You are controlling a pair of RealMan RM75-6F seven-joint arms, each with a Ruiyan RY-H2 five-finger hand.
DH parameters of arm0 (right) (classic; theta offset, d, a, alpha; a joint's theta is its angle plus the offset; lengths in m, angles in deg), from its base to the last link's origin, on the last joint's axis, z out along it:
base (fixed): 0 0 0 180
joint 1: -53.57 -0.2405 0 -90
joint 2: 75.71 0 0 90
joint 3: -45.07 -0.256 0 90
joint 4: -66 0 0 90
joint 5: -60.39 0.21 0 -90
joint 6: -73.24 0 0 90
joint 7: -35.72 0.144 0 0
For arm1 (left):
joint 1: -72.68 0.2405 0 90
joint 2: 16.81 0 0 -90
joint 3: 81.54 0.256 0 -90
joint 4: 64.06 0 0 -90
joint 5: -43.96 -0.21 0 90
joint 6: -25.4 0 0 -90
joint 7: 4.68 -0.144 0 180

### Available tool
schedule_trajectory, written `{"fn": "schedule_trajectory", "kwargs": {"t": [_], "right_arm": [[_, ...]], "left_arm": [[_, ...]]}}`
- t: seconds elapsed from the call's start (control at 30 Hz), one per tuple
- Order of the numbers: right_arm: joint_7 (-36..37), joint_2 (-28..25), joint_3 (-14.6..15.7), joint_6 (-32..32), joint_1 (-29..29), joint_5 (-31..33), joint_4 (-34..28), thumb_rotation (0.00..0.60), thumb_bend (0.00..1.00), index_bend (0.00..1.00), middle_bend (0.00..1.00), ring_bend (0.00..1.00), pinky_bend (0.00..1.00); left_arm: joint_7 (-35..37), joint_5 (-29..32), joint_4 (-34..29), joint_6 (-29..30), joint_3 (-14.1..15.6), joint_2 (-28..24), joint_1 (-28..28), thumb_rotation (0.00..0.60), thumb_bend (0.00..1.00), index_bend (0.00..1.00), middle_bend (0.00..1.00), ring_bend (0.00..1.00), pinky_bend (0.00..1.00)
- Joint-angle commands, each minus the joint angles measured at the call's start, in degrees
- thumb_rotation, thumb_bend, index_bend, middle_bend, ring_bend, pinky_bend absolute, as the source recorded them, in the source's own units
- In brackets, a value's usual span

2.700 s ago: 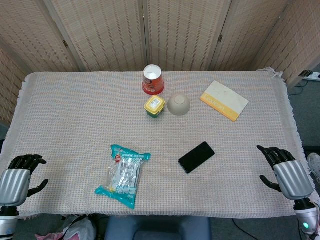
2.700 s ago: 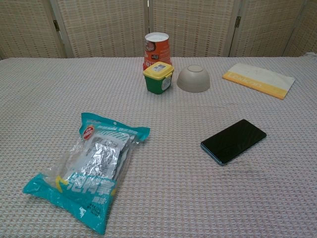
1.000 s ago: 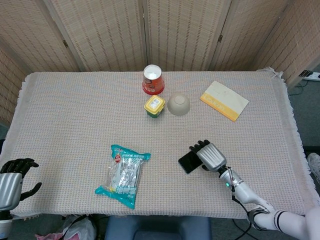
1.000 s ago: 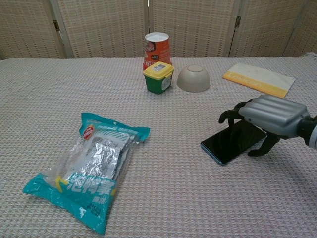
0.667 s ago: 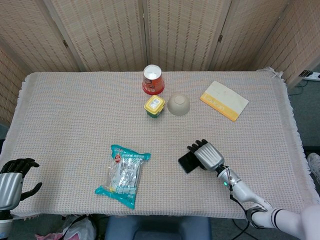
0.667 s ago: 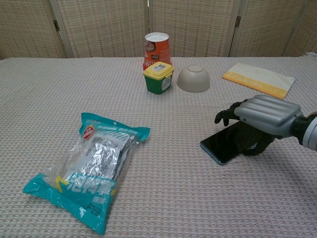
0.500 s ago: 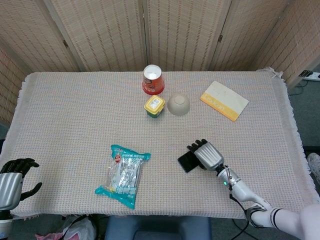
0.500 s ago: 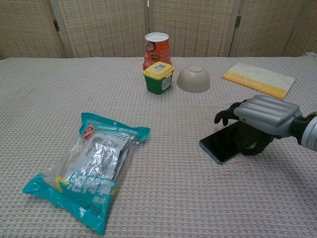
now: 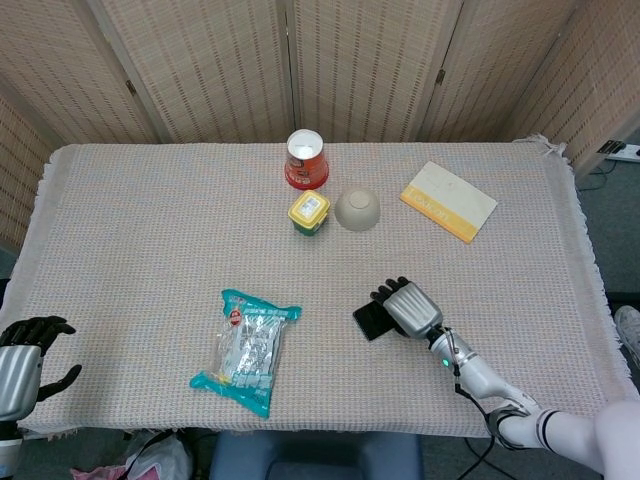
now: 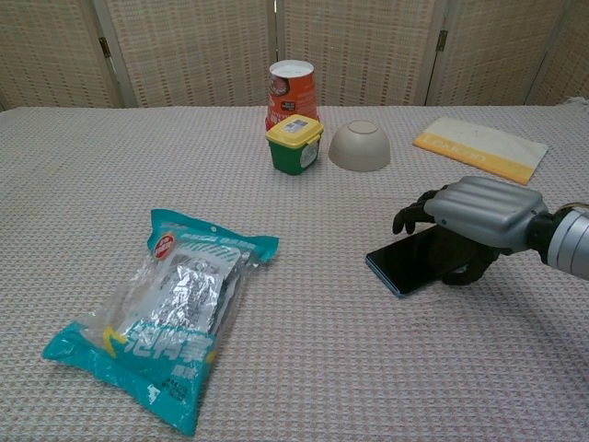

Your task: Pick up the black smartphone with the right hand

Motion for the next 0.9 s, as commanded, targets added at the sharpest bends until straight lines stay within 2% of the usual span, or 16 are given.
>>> {"fn": "schedule_trajectory", "kwargs": {"t": [0.03, 0.5, 0.77, 0.9], "right_arm": [[0.1, 0.1, 0.0, 0.0, -0.2, 0.1, 0.1, 0.6, 0.14, 0.26, 0.28, 0.21, 0.3], [-0.5, -0.2, 0.7, -2.3, -1.8, 0.8, -0.2, 0.6, 0.33, 0.31, 0.3, 0.21, 0.3], [-1.1, -4.0, 1.5, -4.7, -2.6, 1.6, -5.6, 0.6, 0.48, 0.34, 0.32, 0.21, 0.3], [-1.0, -7.2, 1.9, -5.4, -2.6, 2.1, -10.1, 0.6, 0.51, 0.34, 0.33, 0.21, 0.3]], "left_arm": [[0.1, 0.0, 0.1, 0.0, 0.0, 0.0, 0.0, 0.6, 0.2, 0.4, 0.33, 0.27, 0.26], [0.5, 0.3, 0.5, -0.1, 0.0, -0.1, 0.1, 0.6, 0.2, 0.4, 0.33, 0.27, 0.26], [0.8, 0.3, 0.8, -0.1, 0.0, 0.1, 0.1, 0.6, 0.2, 0.4, 0.33, 0.27, 0.26], [1.1, 0.3, 0.9, -0.1, -0.1, 0.0, 0.2, 0.6, 0.2, 0.4, 0.33, 0.27, 0.26]]}}
